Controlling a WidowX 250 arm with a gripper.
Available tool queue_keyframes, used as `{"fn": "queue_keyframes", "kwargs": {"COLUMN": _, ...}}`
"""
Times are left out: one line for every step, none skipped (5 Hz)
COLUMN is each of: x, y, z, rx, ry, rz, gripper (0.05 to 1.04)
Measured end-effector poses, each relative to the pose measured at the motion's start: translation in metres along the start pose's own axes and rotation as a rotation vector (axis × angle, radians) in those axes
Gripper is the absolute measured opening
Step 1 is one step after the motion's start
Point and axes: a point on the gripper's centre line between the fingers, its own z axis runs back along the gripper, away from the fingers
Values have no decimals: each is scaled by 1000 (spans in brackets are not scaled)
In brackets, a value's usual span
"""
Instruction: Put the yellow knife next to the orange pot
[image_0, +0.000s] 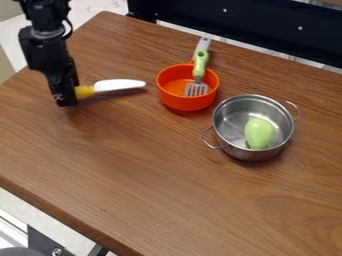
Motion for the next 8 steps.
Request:
{"fn": "queue_keyframes", "kwargs": {"x": -8, "y": -3, "z": 0, "rx": -24, "ry": -5, "rz": 34, "gripper": 485}}
{"fn": "queue_keyframes", "kwargs": {"x": -10, "y": 1, "z": -3, "rx": -19, "ry": 12, "rz": 31, "gripper": 553}}
{"fn": "queue_keyframes", "kwargs": {"x": -10, "y": 3, "z": -3, "rx": -24, "ry": 24, "rz": 7, "gripper": 849}}
{"fn": "queue_keyframes", "kwargs": {"x": -10, "y": 4, "z": -1, "rx": -15, "ry": 21, "rz": -2, "gripper": 1004}}
{"fn": "queue_keyframes", "kwargs": {"x": -11, "y": 4, "z": -1, "rx": -16, "ry": 6, "rz": -32, "gripper": 999}}
{"fn": "queue_keyframes", "kwargs": {"x": -14, "y": 2, "z": 14, "rx": -75, "ry": -15, "rz": -91, "gripper": 999}}
{"fn": "queue_keyframes", "kwargs": {"x": -20, "y": 5, "z": 33, "rx": -128, "ry": -11, "rz": -251, "gripper": 999}}
{"fn": "queue_keyframes", "kwargs": {"x": -24, "y": 5, "z": 40, "rx": -124, "ry": -21, "rz": -406, "gripper": 999}}
